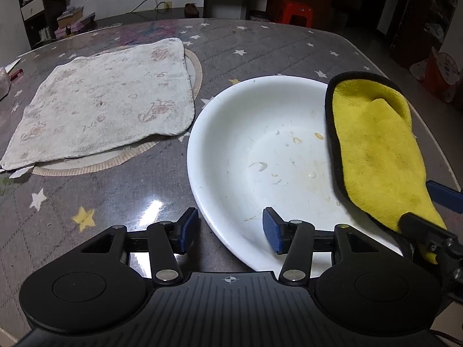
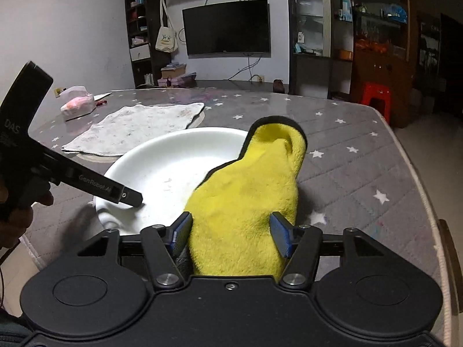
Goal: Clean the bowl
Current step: 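Press the cloth into the bowl with the right tool while the left tool holds the rim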
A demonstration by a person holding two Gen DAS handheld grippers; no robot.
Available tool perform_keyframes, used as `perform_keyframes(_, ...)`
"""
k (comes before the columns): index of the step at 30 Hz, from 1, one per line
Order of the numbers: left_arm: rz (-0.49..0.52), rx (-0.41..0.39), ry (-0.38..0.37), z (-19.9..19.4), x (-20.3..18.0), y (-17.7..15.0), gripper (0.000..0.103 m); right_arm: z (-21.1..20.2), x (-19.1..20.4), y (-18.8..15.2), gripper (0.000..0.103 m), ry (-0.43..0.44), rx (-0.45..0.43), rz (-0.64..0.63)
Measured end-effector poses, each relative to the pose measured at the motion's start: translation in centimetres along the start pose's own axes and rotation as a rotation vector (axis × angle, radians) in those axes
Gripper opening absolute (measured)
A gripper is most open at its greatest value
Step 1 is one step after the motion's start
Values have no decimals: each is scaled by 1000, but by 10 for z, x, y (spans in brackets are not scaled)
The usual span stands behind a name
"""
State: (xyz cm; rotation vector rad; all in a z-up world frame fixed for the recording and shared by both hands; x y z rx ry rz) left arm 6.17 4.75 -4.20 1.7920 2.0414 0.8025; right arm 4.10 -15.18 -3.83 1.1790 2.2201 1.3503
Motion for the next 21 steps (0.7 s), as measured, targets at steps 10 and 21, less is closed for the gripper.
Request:
perform_keyframes(10,23,-22,25,1,-8,0,50,-5,17,-5,44,-14,-5,-83)
perform_keyframes(21,31,-27,15,1,-8,0,48,24,20,4,36,100,73,-77)
Point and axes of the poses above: each gripper's, at about its wrist camera, not at the fingertips, and z roughly the way its jaws point, x to its left, y to its top, the point moved 2 cm from there along z, roughly the way its jaws point, and after that the axes turned 13 degrees about y, right-handed, at the moved point
